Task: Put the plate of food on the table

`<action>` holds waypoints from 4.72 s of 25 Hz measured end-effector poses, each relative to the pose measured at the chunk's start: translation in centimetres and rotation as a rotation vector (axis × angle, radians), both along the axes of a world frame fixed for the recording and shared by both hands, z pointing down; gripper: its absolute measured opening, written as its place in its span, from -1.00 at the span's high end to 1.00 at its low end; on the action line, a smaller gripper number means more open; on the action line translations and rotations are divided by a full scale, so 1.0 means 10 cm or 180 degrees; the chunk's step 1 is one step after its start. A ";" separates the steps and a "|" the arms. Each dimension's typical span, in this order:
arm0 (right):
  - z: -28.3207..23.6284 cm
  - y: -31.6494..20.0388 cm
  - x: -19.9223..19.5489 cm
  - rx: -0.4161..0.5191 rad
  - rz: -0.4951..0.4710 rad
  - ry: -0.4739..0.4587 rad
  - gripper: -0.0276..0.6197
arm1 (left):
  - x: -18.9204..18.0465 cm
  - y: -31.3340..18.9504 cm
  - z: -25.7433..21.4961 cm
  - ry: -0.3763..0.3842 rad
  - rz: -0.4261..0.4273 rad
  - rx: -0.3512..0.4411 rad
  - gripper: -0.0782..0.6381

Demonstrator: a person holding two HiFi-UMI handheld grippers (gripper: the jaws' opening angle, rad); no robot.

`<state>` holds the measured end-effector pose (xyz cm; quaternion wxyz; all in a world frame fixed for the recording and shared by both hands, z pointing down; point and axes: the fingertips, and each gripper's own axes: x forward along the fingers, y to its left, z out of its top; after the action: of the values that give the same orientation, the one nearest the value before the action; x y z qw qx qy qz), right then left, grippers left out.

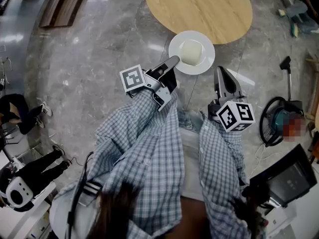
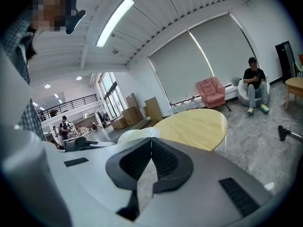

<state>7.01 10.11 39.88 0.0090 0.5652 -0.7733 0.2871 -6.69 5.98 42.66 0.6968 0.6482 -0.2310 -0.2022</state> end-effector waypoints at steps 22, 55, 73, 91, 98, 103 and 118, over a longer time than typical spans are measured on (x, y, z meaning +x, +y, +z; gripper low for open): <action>-0.16 -0.51 -0.09 0.0075 0.0163 0.0220 0.89 | -0.05 -0.61 -0.05 0.0070 0.0175 0.0048 0.70; -0.02 -1.33 0.17 -0.0004 -0.0080 0.0180 0.89 | 0.21 -1.23 0.01 -0.0032 -0.0001 0.0042 0.70; 0.30 -2.04 0.55 -0.0507 -0.0141 -0.0470 0.78 | 0.64 -1.82 0.17 -0.0221 -0.0092 0.0080 0.70; 0.59 -2.35 0.56 -0.0777 -0.0611 -0.0386 0.60 | 0.76 -2.08 0.37 -0.0449 -0.0113 -0.0015 0.71; 0.84 -2.37 0.64 -0.0937 -0.0589 -0.0419 0.60 | 0.83 -2.09 0.61 -0.0541 -0.0061 -0.0182 0.71; 0.96 -2.40 0.61 -0.1053 -0.0583 -0.0405 0.60 | 0.81 -2.13 0.74 -0.0606 -0.0022 -0.0278 0.71; 1.49 -2.37 0.58 -0.1420 -0.0600 -0.0389 0.60 | 0.79 -2.07 1.25 -0.0822 0.0058 -0.0558 0.73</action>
<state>12.85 -13.57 54.79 0.1136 0.4562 -0.7392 0.4822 1.16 -14.77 55.12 0.7170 0.6076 -0.3295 -0.0898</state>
